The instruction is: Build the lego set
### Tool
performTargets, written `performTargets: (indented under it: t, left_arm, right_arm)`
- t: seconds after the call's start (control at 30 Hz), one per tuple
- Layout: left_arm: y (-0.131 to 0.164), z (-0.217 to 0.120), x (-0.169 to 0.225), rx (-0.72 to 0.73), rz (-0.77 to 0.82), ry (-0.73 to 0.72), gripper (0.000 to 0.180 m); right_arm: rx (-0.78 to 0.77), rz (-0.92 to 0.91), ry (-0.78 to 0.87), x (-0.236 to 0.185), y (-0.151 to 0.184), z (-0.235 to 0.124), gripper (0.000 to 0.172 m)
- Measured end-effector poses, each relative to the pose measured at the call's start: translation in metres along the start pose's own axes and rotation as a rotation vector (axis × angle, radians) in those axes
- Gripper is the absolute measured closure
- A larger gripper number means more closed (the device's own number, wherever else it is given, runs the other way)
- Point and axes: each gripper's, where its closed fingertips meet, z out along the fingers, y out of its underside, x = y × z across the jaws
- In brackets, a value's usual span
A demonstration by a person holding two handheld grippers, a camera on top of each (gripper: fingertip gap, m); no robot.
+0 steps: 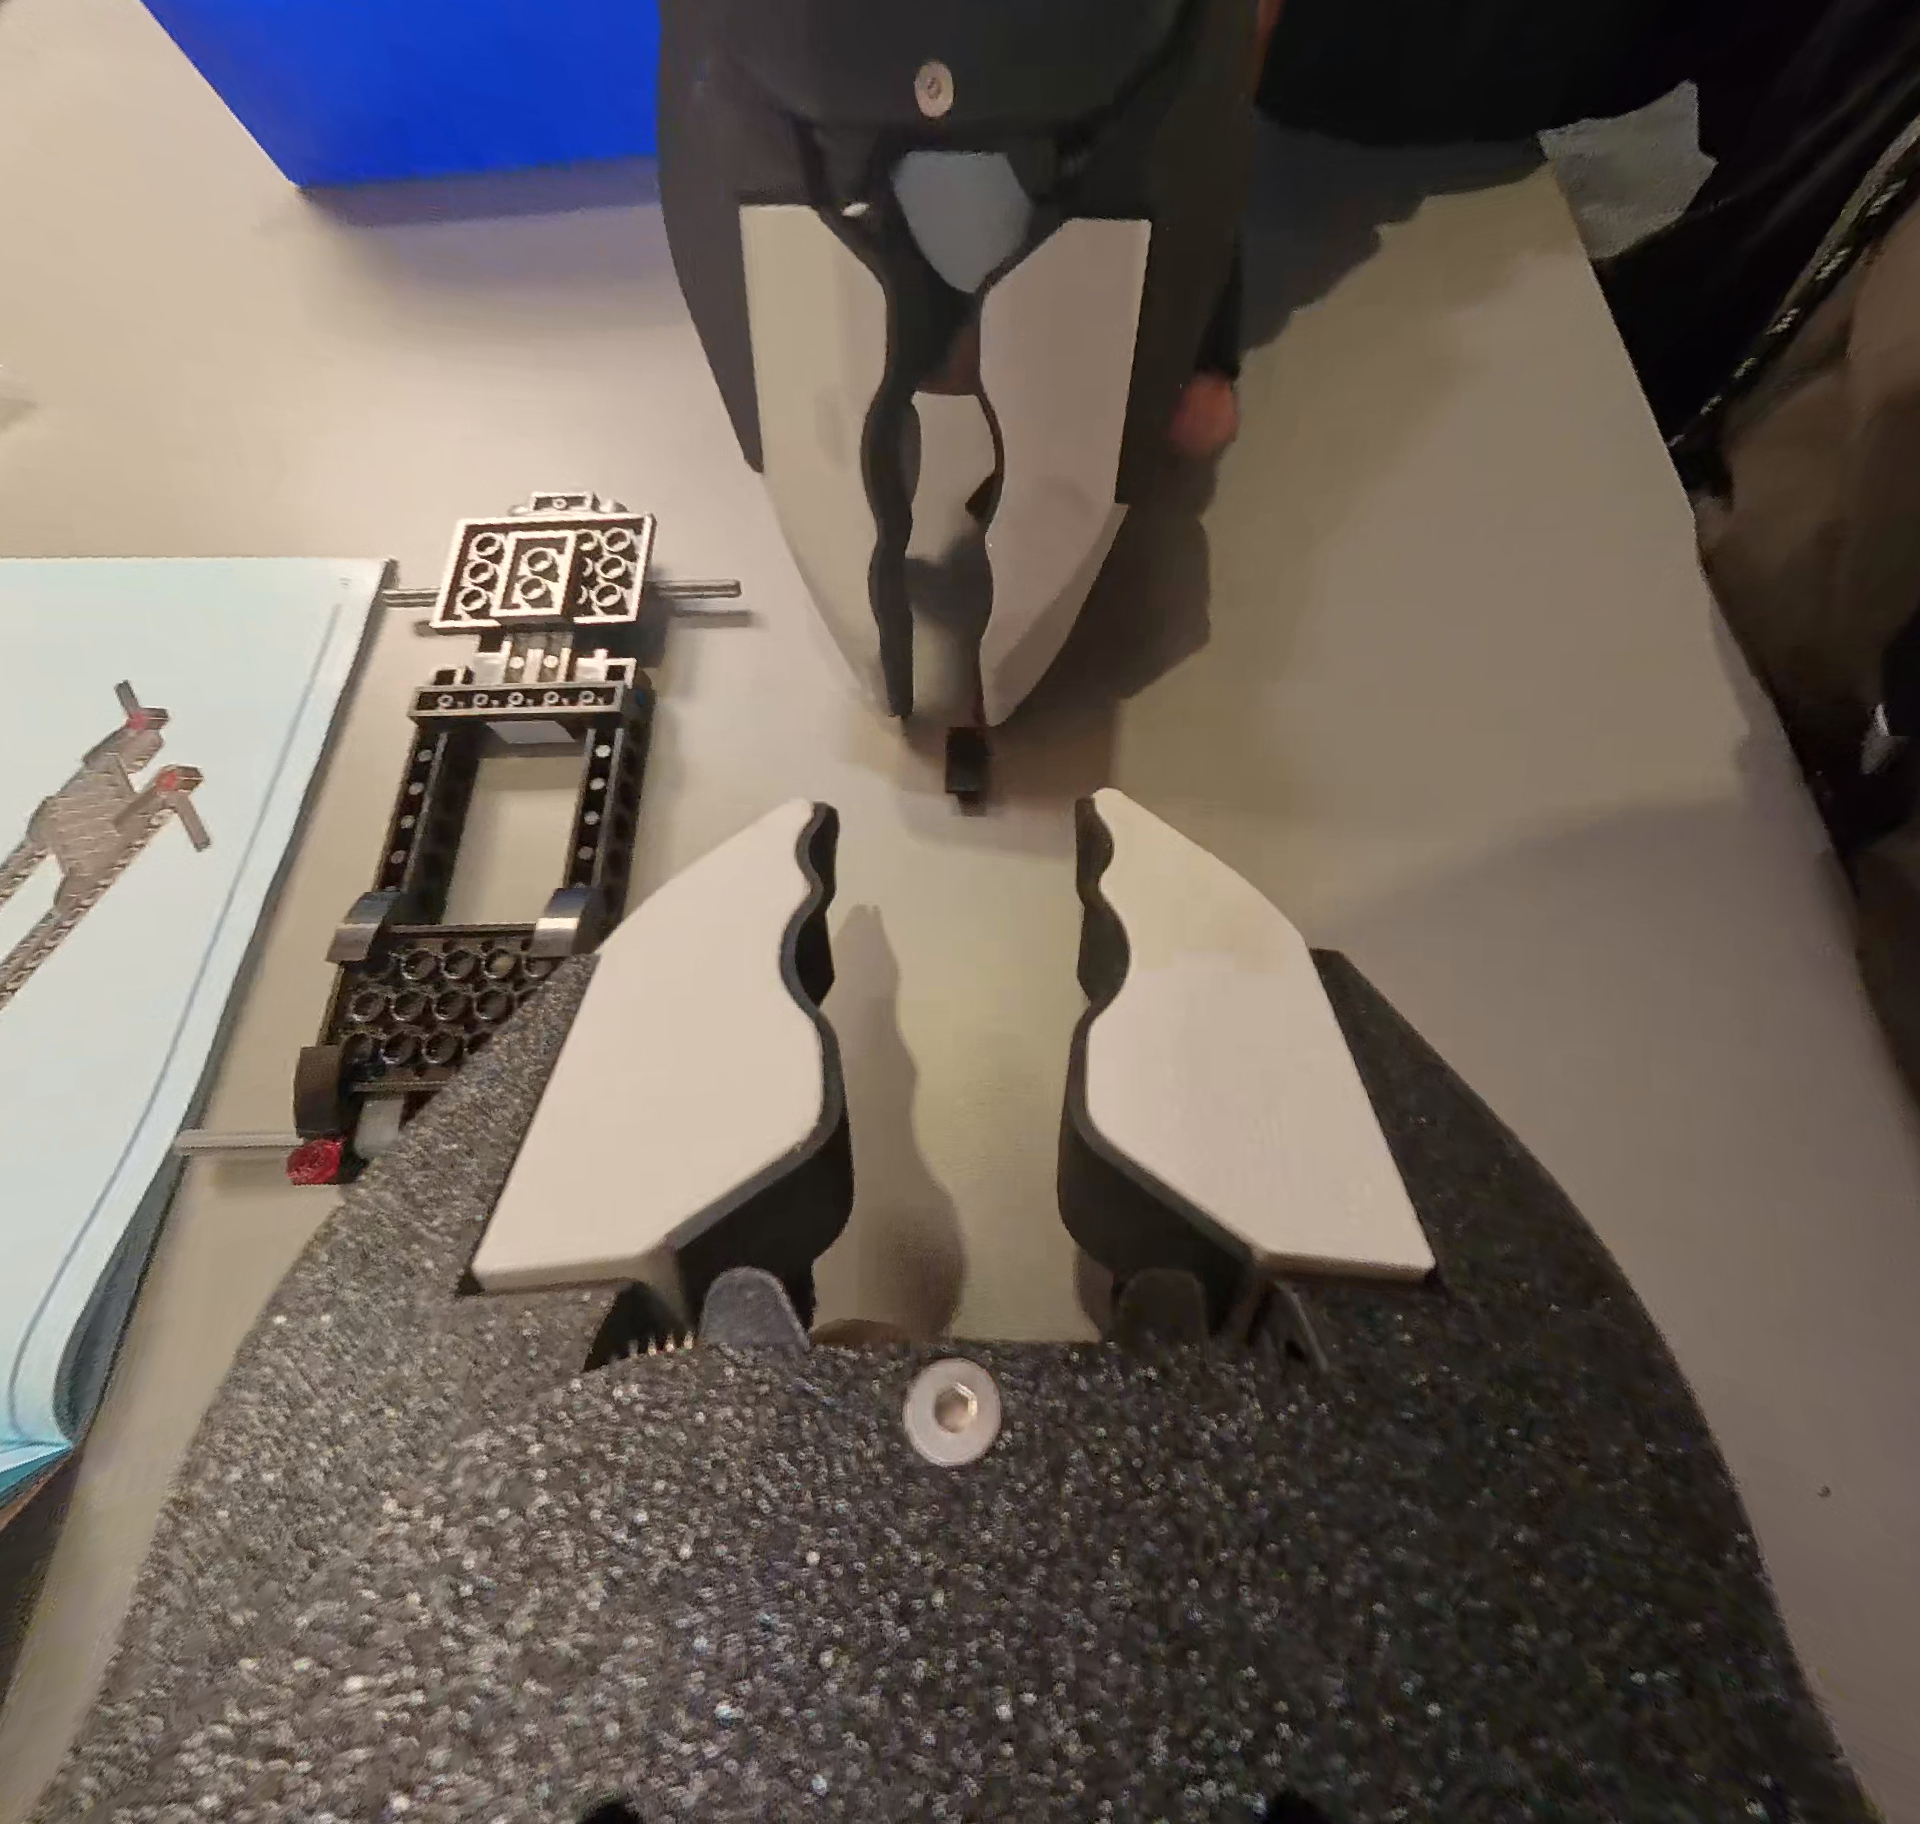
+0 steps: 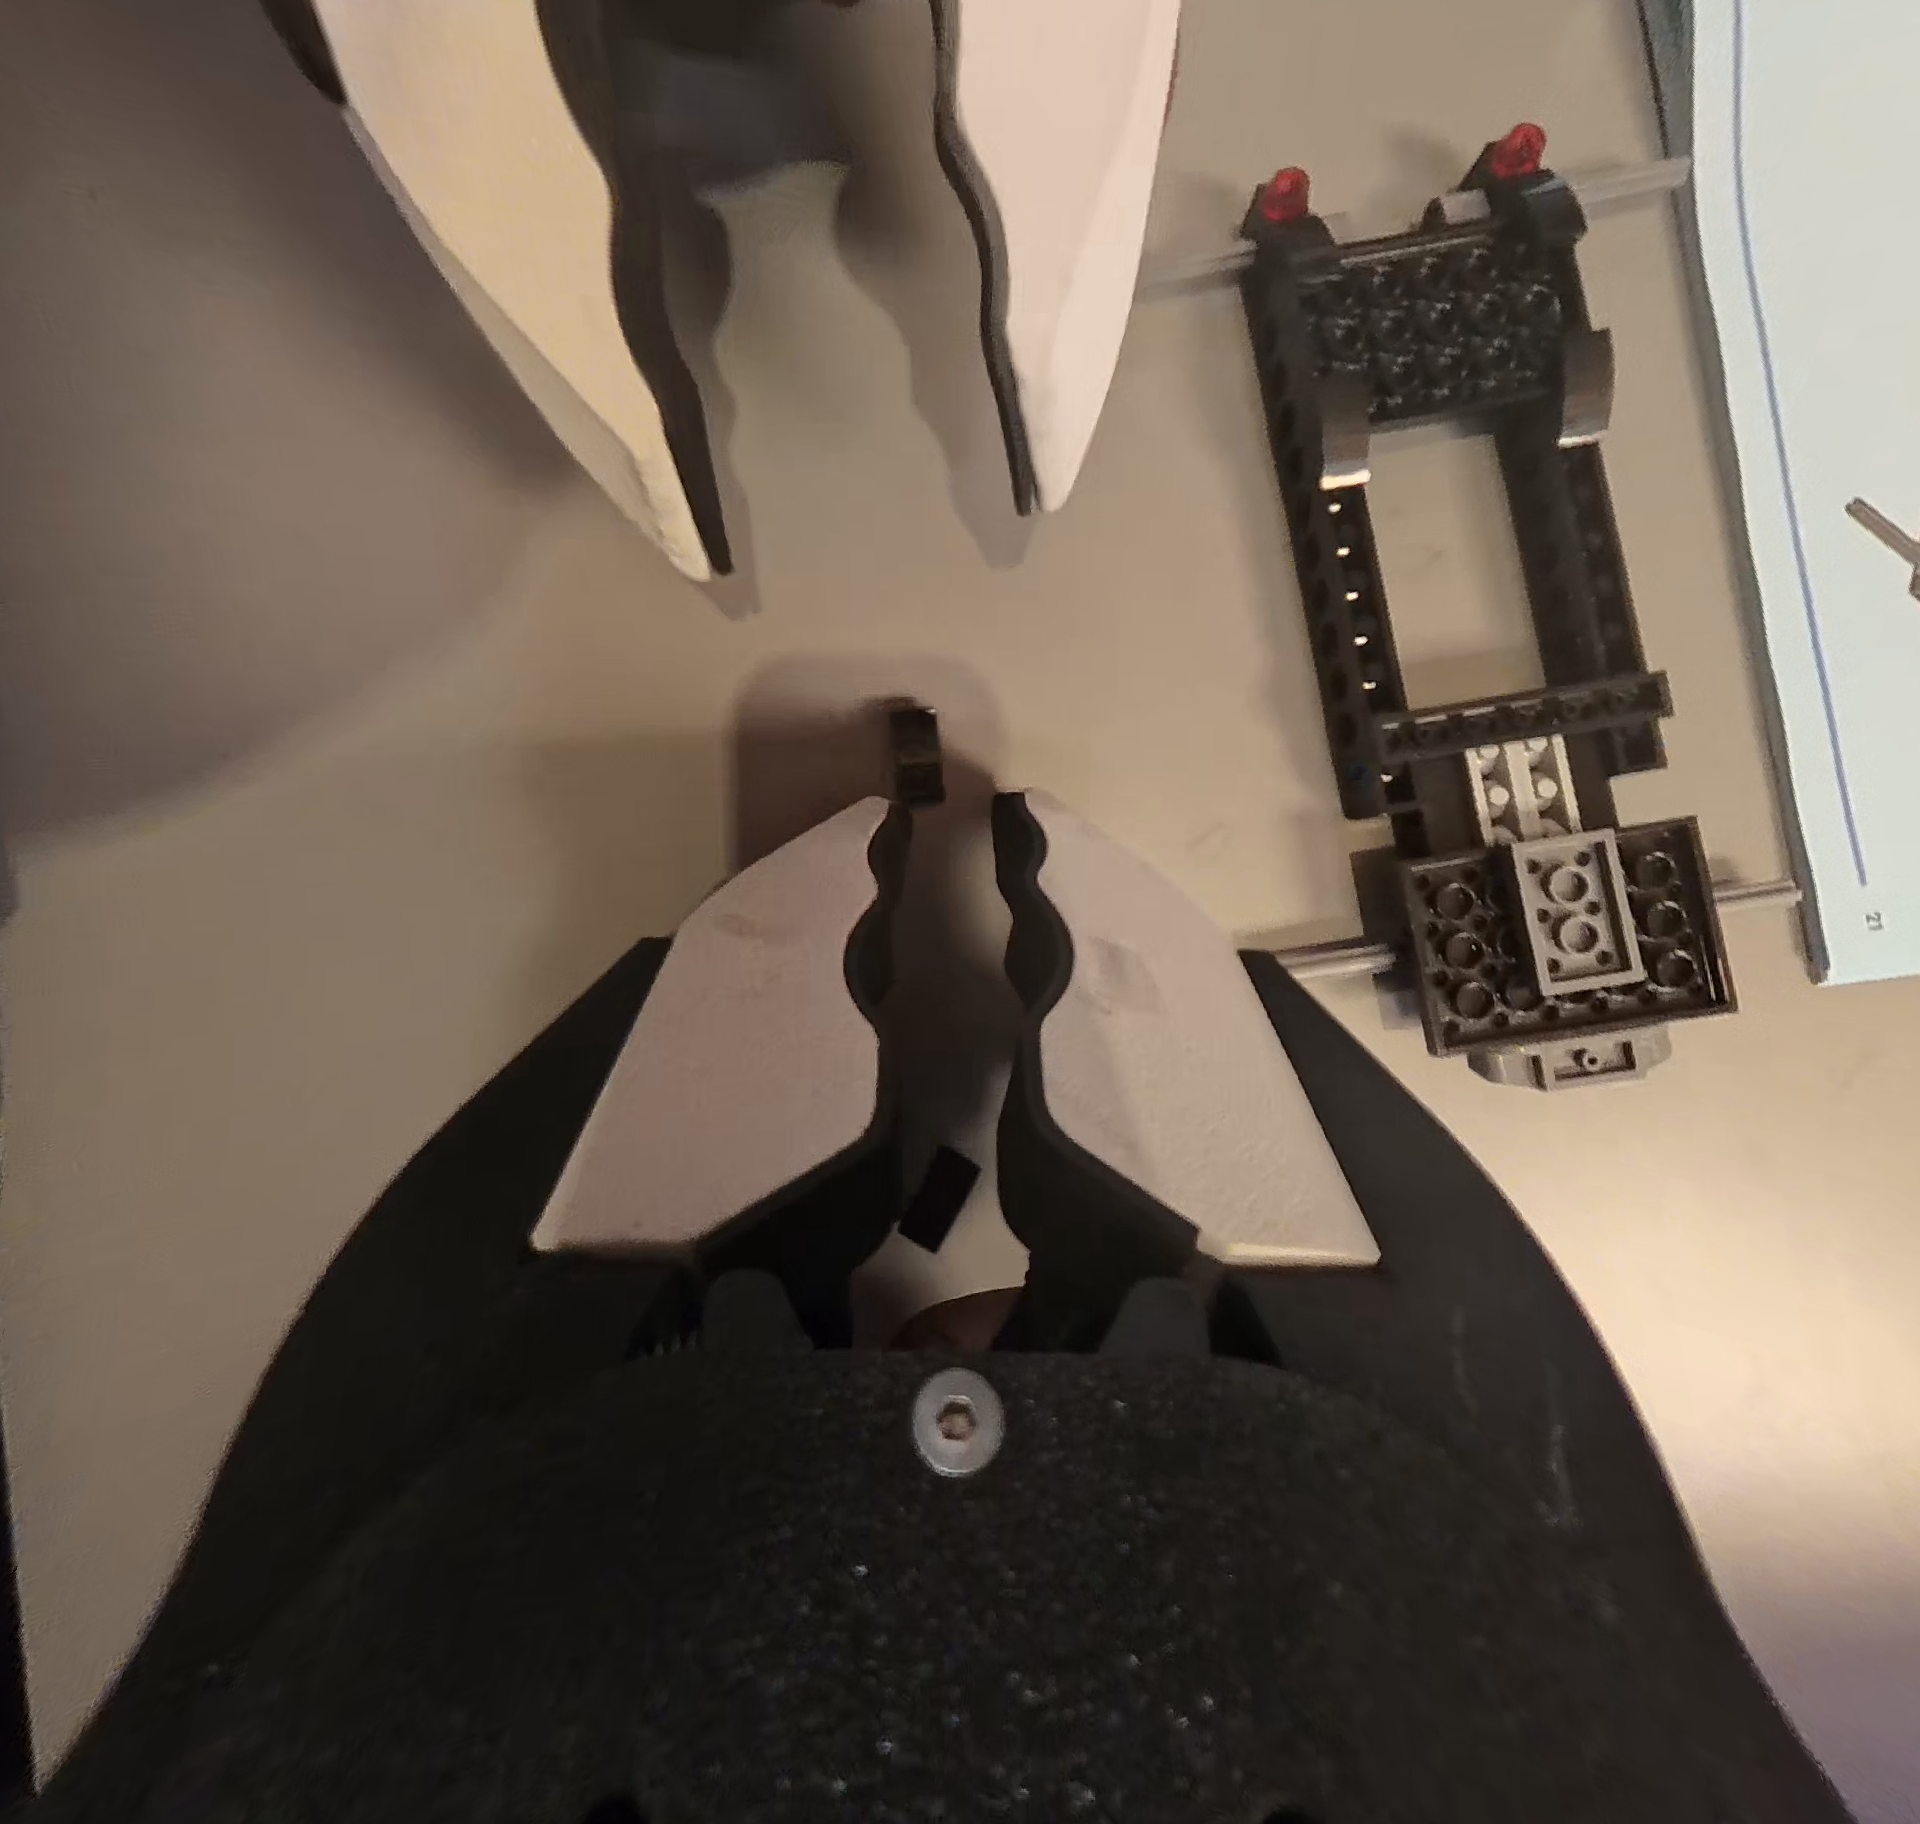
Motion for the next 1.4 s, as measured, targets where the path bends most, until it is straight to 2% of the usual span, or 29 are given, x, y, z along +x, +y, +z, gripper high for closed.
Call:
performTargets:
  t: [0.23, 0.4, 0.63, 0.8, 1.1, 1.17, 1.27, 1.4]
  left_arm:
    - [0.011, 0.000, -0.006, -0.054, -0.042, -0.030, 0.136]
    - [0.015, -0.005, -0.008, -0.080, -0.094, -0.039, 0.137]
    - [0.014, -0.002, -0.003, -0.105, -0.209, -0.073, 0.139]
    - [0.010, 0.006, 0.002, -0.139, -0.369, -0.193, 0.146]
    - [0.018, 0.022, 0.007, -0.333, -0.352, -0.369, 0.152]
    - [0.021, 0.025, 0.007, -0.363, -0.347, -0.377, 0.155]
    - [0.019, 0.029, 0.007, -0.368, -0.333, -0.378, 0.171]
    - [0.018, 0.030, 0.005, -0.383, -0.272, -0.362, 0.172]
  right_arm:
    - [-0.015, -0.031, -0.037, -0.017, -0.006, 0.007, 0.159]
    - [0.013, -0.027, -0.106, -0.033, -0.014, 0.011, 0.155]
    - [0.018, -0.016, -0.024, -0.015, -0.007, -0.002, 0.155]
    - [0.036, 0.057, 0.074, 0.011, 0.000, -0.012, 0.156]
    - [0.120, 0.187, 0.234, 0.048, 0.009, -0.029, 0.158]
    - [0.141, 0.217, 0.259, 0.055, 0.009, -0.033, 0.158]
    - [0.156, 0.240, 0.290, 0.062, 0.010, -0.036, 0.158]
    - [0.170, 0.271, 0.317, 0.071, 0.013, -0.039, 0.158]
